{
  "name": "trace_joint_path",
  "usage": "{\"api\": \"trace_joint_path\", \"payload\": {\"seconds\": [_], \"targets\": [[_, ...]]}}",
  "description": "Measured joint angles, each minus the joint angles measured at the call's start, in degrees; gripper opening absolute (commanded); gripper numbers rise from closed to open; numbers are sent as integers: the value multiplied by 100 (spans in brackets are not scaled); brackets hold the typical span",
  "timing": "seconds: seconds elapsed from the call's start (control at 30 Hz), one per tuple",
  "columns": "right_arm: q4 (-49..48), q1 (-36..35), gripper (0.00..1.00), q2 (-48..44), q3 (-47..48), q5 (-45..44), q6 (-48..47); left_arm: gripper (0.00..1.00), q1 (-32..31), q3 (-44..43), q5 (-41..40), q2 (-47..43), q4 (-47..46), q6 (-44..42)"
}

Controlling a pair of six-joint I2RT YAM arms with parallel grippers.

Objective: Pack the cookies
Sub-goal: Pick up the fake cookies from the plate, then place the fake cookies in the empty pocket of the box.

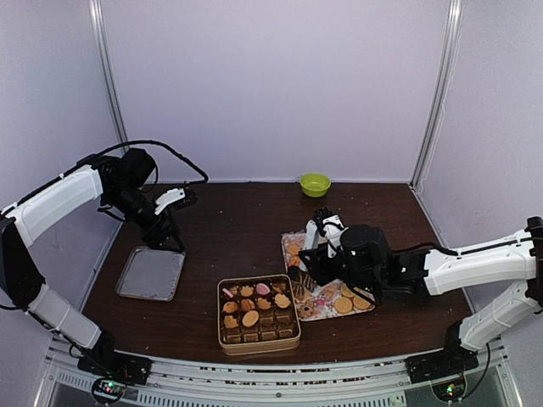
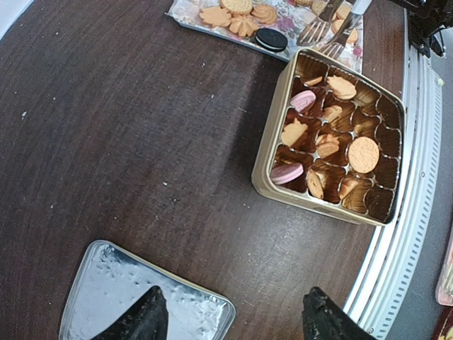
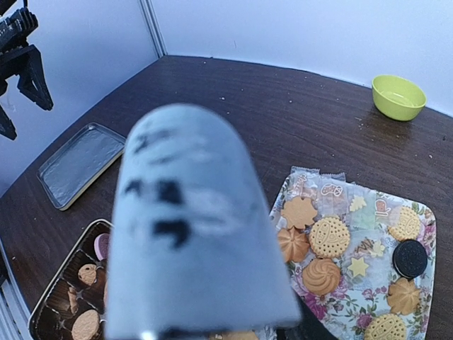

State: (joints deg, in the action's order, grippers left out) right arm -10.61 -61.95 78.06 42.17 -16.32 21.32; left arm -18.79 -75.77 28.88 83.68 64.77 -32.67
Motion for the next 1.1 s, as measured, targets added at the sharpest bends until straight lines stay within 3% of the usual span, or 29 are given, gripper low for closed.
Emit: {"api": "trace_joint_path", "payload": {"seconds": [0.2,0.7,1.1], "targets": [[-186,9,40,7,-107,-11,114,67,0,0,4,0,2,0],[0,22,7,-319,-175,11,262,66,0,-2,11,0,4,0],[494,-354,3,-1073,378,-26,-306,66,-2,-63,24,0,9,4]]}}
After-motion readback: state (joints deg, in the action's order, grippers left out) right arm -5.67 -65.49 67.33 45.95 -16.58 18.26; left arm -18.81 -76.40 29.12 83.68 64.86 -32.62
